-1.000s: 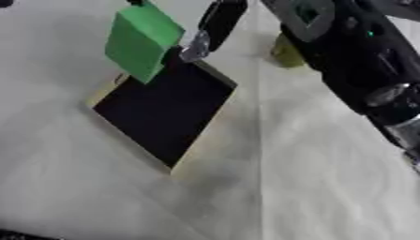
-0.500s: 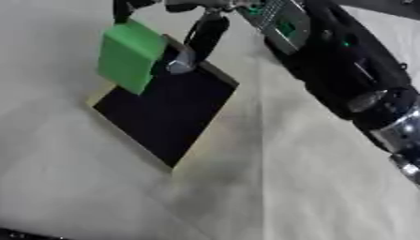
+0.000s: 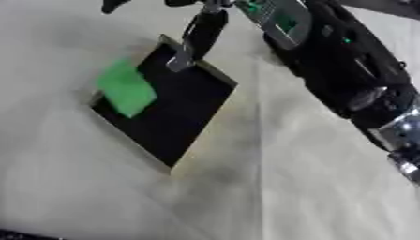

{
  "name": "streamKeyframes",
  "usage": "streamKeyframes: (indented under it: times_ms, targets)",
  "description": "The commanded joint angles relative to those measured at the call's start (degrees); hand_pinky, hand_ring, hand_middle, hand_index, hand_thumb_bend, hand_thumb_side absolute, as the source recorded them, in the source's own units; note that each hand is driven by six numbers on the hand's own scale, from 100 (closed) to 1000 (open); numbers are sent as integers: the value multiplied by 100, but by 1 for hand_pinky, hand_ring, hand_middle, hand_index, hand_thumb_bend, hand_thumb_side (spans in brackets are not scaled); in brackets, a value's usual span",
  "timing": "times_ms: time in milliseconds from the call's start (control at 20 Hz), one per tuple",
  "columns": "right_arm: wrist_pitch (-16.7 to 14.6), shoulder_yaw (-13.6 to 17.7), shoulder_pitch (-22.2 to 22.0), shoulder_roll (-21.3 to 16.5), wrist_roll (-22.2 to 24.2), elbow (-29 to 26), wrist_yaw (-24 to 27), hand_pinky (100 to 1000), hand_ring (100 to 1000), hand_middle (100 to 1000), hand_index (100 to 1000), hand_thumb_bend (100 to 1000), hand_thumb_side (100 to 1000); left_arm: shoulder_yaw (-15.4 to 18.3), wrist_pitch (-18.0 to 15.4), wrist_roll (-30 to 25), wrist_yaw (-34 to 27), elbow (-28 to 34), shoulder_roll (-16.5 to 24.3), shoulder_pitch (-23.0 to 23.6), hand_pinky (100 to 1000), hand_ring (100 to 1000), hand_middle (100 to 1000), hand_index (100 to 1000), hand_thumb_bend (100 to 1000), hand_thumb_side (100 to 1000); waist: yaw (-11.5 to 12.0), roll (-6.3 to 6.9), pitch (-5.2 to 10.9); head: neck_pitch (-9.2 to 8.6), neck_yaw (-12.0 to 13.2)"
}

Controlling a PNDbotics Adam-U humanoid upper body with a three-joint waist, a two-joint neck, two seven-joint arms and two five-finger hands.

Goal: Pick up objects on the table and place them in the box.

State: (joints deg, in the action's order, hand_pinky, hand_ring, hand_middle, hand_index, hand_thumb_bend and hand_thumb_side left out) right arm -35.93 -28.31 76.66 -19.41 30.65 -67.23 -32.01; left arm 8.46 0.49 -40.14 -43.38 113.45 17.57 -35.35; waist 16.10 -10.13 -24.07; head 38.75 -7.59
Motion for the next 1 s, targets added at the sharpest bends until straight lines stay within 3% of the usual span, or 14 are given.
streamKeyframes:
  times_ms: [50,150,500,650,1000]
  targets:
    - [-1604,7,158,-162,1676,-185,-135,1000,1000,894,950,446,618,23,-10,28,-28,114,29,-49,892,819,847,855,100,672,-19,102,160,17,22]
    - [-1604,-48,156,-201,1676,-255,-241,1000,1000,903,952,441,668,32,-10,30,-23,114,34,-29,893,819,847,855,100,672,-38,111,167,51,28]
    - [-1604,0,94,-273,1570,-238,-250,1000,1000,893,954,452,584,40,-9,15,-14,114,34,0,893,820,849,855,100,672,-81,148,174,145,2]
    - [-1604,262,3,-441,1505,-303,142,1000,1000,877,949,459,502,52,-16,20,-16,114,32,8,894,820,849,856,100,672,-109,169,174,118,20]
    - [-1600,1069,-446,-1387,1234,-698,1217,938,991,831,924,259,349,106,-60,36,3,114,90,80,895,822,851,856,100,672,-250,240,176,-91,176]
